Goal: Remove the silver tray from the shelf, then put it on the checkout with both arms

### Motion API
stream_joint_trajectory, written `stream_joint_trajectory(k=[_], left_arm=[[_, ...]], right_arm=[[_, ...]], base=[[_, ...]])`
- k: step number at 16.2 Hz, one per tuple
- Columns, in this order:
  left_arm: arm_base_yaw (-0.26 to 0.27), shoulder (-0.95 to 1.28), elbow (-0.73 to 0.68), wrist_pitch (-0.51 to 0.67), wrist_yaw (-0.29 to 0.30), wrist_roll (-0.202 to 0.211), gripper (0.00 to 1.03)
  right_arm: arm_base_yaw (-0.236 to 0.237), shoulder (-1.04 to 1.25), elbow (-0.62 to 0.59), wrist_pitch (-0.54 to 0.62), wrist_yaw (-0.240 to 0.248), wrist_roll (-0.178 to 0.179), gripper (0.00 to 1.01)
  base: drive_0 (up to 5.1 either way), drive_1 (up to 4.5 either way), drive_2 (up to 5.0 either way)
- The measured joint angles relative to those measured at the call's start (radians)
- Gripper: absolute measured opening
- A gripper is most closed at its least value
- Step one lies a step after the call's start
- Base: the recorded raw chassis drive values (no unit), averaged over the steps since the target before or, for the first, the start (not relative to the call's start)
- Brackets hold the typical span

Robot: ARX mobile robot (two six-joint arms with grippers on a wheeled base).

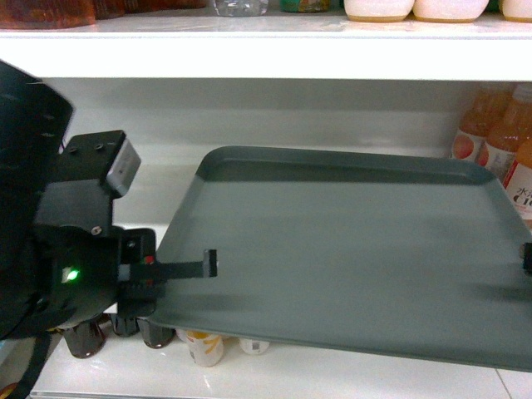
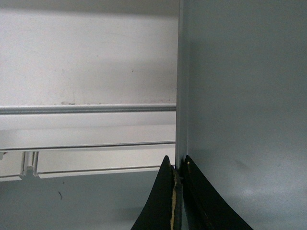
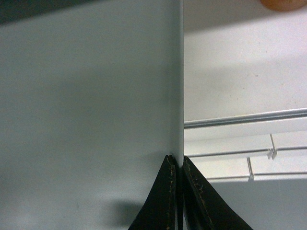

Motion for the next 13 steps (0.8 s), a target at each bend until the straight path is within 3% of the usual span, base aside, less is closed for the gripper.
stream_joint_trajectory(k=[1,5,13], left_arm=[[0.007,-0.055,-0.05,0.005,0.002,-0.002,0.03],[0.007,-0.052,-0.05,0.009,0.002,-0.002,0.03],[0.009,-0.051,-0.047,0.011,0.002,-0.002,0.03]], right_arm=[[0.005,-0.066,-0.049,0.023,-0.009,0.002,0.02],[0.006,-0.058,-0.049,0.024,-0.009,0.003,0.02],[0.005,-0.056,-0.048,0.028,-0.009,0.006,0.02]], base=[[0.0,0.0,0.0],[0.0,0.0,0.0],[0.0,-4.27,4.3]])
